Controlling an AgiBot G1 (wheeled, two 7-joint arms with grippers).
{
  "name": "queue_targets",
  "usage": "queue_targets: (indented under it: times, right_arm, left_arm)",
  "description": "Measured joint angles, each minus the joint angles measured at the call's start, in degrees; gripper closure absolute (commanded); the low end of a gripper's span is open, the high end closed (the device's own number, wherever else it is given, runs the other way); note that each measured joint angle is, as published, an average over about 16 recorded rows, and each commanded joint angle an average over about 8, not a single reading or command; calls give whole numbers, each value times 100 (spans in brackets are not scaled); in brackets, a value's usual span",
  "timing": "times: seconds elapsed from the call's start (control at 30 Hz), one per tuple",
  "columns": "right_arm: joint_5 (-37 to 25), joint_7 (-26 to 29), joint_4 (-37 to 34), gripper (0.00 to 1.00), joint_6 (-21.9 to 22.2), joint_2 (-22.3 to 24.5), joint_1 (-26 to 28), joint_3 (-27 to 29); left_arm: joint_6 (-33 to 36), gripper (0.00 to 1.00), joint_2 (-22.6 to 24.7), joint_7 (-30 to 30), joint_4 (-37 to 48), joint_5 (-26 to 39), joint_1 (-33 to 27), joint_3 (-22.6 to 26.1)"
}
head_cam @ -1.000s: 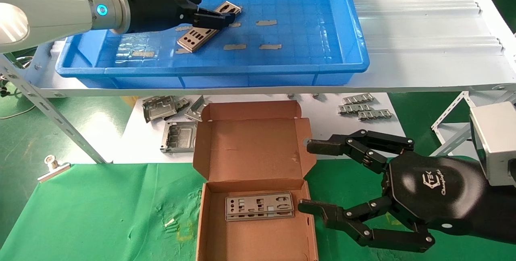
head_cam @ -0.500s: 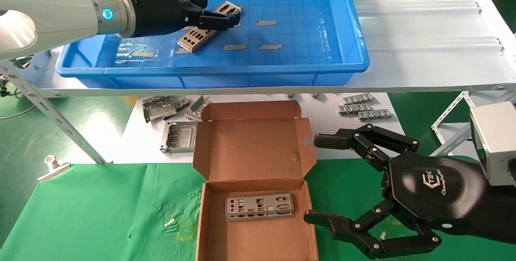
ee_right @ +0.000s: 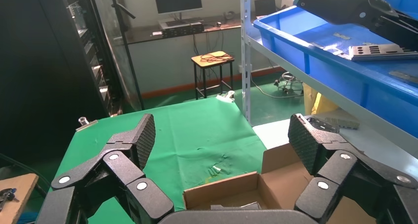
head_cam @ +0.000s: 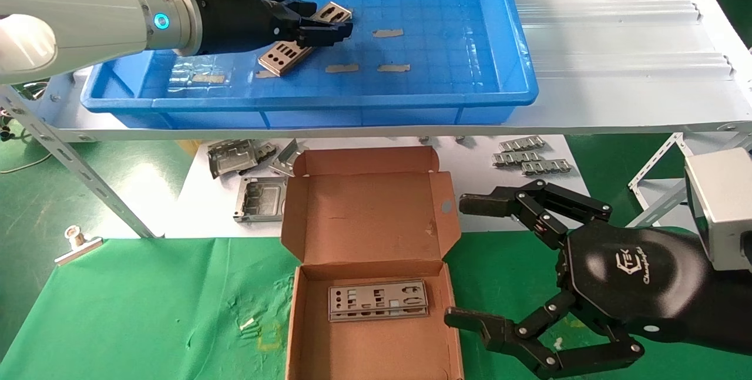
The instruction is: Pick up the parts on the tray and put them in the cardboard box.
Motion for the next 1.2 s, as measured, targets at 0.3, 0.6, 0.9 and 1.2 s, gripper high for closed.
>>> queue_targets:
  times: [0.3, 0.6, 0.9, 1.2]
  right_arm:
    - [0, 0, 0, 0, 0, 0, 0, 0]
    - [0, 0, 0, 0, 0, 0, 0, 0]
    - [0, 0, 0, 0, 0, 0, 0, 0]
    - [0, 0, 0, 0, 0, 0, 0, 0]
  left_arm:
    - [-58, 100, -8, -9, -36, -11, -5, 44]
    - [-87, 100, -35, 11, -22, -43, -71, 62]
    - [-13, 100, -85, 94, 18, -123, -210, 32]
    - [505, 100, -226, 254, 17, -297, -383, -68]
